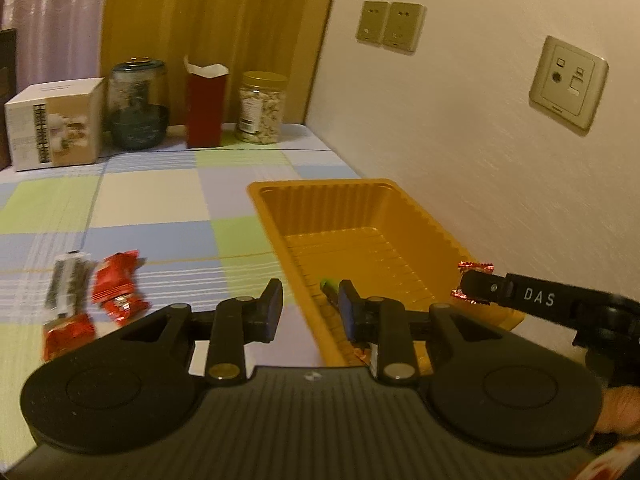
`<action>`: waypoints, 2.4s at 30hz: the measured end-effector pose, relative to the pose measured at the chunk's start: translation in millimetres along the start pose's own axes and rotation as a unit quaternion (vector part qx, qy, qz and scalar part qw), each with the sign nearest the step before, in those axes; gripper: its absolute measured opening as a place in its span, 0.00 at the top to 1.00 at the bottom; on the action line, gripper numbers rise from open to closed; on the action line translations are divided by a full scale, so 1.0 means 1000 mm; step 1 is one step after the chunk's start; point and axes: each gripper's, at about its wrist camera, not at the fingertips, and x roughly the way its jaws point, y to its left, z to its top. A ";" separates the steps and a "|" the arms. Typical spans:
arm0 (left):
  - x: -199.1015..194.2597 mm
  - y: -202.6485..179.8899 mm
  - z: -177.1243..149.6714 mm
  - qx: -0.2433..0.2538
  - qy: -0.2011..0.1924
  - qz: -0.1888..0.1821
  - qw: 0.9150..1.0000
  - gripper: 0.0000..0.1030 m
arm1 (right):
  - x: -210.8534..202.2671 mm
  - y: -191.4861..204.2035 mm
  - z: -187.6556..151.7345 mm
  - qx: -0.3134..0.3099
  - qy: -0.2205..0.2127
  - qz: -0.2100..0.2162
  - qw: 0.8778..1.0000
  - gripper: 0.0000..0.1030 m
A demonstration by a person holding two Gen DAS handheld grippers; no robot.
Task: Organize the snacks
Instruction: 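Open both tools to drop the snacks into the orange tray, then move both open tools back toward the snack pile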
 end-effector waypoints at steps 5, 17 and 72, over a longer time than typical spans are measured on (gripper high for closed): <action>-0.010 0.011 -0.007 -0.014 0.007 0.009 1.000 0.72 | 0.002 0.004 -0.001 -0.005 -0.001 0.009 1.000 0.73; -0.039 0.037 -0.023 -0.028 0.010 0.047 0.998 0.53 | -0.019 0.004 -0.002 0.014 -0.052 0.020 0.998 0.54; -0.095 0.146 -0.093 -0.039 0.048 0.132 0.989 0.45 | -0.016 0.154 -0.137 -0.195 0.055 0.111 0.973 0.43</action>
